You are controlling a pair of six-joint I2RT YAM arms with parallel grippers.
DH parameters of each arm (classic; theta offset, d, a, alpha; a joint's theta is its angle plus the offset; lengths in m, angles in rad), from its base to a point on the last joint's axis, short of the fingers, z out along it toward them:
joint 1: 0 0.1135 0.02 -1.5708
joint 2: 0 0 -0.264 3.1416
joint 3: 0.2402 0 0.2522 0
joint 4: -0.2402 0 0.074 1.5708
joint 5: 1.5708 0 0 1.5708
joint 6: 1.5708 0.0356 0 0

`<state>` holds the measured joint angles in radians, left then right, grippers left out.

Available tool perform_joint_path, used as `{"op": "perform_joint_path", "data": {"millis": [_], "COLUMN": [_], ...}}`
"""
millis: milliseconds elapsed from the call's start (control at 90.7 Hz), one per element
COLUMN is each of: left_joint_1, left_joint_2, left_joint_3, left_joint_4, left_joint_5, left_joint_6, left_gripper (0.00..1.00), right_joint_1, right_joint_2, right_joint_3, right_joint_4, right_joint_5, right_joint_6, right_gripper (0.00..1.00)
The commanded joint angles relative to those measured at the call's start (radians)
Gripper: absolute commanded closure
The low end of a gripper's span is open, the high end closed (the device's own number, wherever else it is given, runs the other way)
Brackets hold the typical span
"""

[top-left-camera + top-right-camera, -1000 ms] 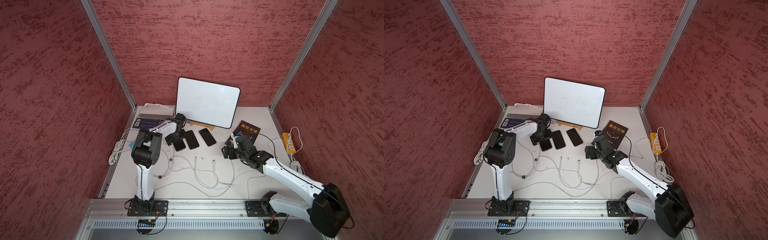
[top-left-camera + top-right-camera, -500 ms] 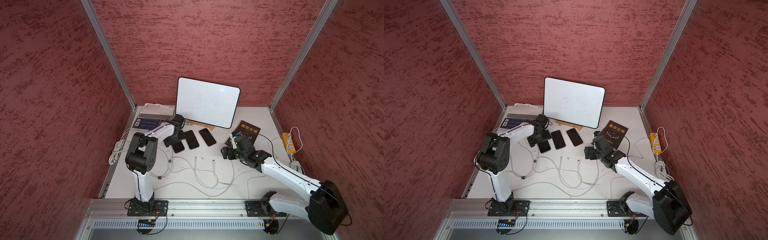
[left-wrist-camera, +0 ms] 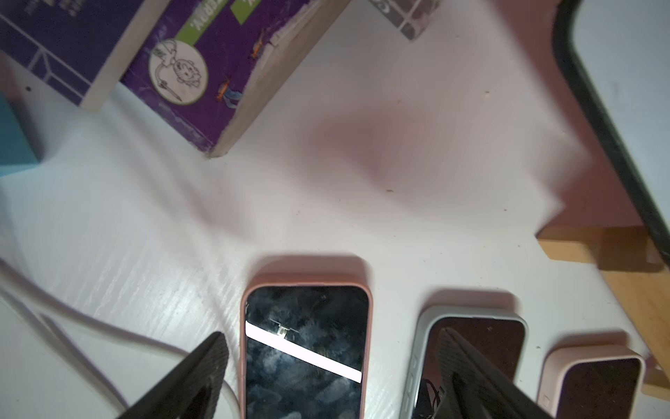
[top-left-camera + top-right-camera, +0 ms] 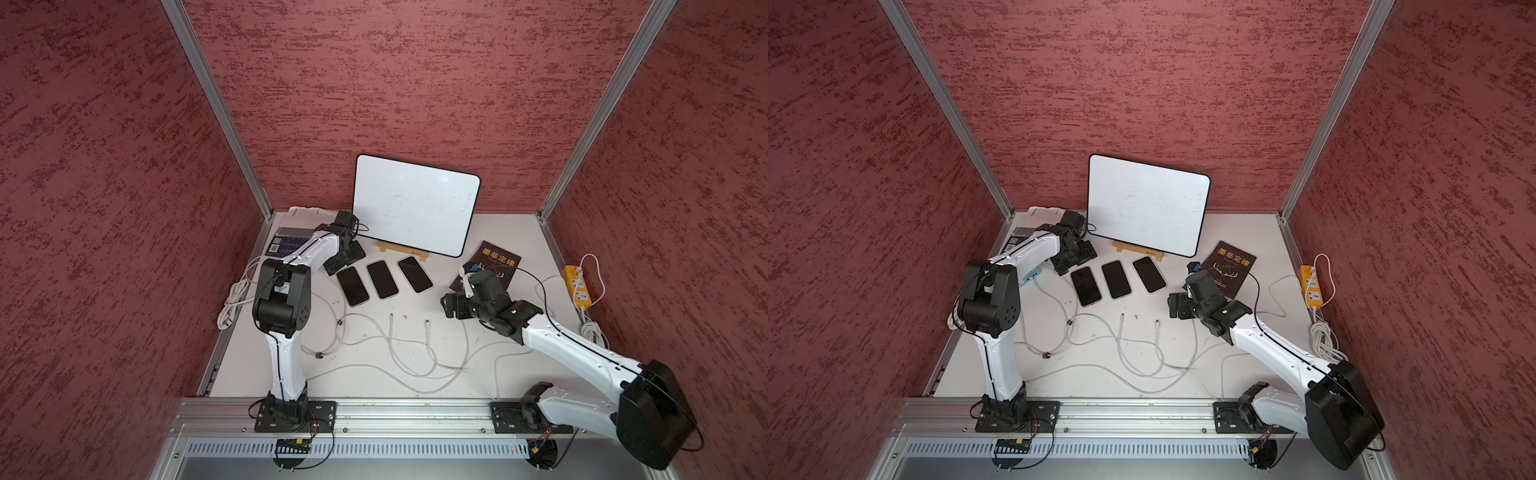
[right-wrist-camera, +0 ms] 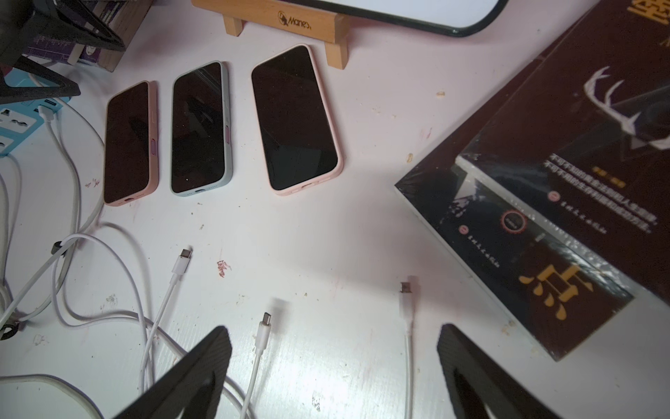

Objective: Plug the charging cable into the phone
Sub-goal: Pick up the phone at the center of the board.

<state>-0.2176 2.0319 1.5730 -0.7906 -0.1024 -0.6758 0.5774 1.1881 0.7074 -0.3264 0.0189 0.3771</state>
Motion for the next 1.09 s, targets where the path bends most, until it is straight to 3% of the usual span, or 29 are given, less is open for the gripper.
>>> {"op": "perform_joint_path", "data": {"millis": [0,275,606,1080], "left_joint_1": [0.000,-0.011,-0.030,-0.042], "left_joint_2": [0.038,0.095,0.012,-0.064], "left_joint_3": [0.046,0.018,-0.105,-0.081], "left_joint_4": [-0.005,-0.002,0.019,-0.007], "left_joint_5": [0.028,0.034,-0.016,-0.043], "left_joint_6": [0.029,0.020,-0.018,-0.013], "left_gripper": [0.06,0.05,0.04,0.03], "right_joint_1": [0.009,0.009,0.008,0.009], "right_joint_2": [0.003,0.022,0.025,0.027], "right_joint_3": [0.001,0.007,0.009,0.013], "right_joint_4": [0.018,0.019,0.013,0.009], "right_joint_5": [-0.012,-0.024,-0.008,-0.007], "right_joint_6": [-0.010,-0.015,-0.018,-0.020], "right_gripper": [0.07,0.07,0.06,0.06]}}
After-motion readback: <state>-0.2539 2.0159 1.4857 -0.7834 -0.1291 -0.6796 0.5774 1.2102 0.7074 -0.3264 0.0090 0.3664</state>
